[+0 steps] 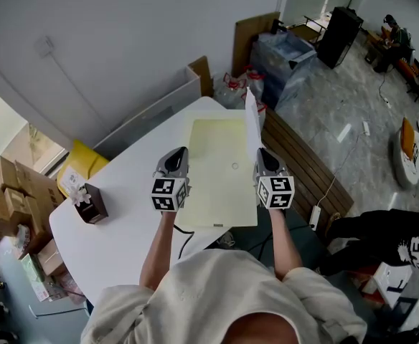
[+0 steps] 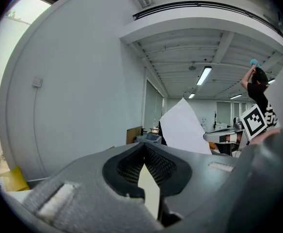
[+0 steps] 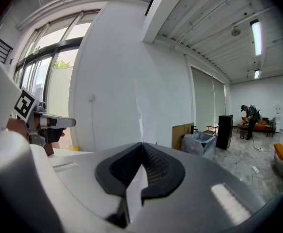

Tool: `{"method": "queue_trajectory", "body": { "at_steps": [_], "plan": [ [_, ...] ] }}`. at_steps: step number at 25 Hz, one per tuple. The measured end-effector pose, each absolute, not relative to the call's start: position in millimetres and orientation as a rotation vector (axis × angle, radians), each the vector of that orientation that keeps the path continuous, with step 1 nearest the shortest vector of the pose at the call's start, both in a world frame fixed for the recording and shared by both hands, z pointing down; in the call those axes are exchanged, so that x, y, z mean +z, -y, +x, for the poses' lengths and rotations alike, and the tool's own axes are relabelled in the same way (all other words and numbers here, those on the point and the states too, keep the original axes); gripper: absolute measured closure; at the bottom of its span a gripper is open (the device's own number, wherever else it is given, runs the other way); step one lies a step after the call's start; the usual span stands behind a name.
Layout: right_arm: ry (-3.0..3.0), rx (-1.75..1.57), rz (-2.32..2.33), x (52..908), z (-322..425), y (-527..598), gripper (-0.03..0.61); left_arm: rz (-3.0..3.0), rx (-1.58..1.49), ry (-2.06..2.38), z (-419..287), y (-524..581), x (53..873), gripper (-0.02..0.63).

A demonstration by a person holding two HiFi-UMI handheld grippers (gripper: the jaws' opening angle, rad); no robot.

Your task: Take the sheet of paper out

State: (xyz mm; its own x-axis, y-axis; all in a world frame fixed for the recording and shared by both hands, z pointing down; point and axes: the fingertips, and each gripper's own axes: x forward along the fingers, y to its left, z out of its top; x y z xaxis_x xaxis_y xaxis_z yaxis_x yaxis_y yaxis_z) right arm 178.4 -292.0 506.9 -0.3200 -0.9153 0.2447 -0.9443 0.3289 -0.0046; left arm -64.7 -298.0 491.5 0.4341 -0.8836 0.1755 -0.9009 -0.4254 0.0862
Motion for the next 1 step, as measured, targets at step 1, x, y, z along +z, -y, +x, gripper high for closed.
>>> {"method": "queue_trajectory", "body": {
  "at_steps": [1],
  "plan": [
    [2.392, 0.216, 1.698, 506.9, 177.9, 291.9, 0.575, 2.516, 0.155, 1.582, -65.2, 297.7, 491.7, 0.612]
  ]
}}
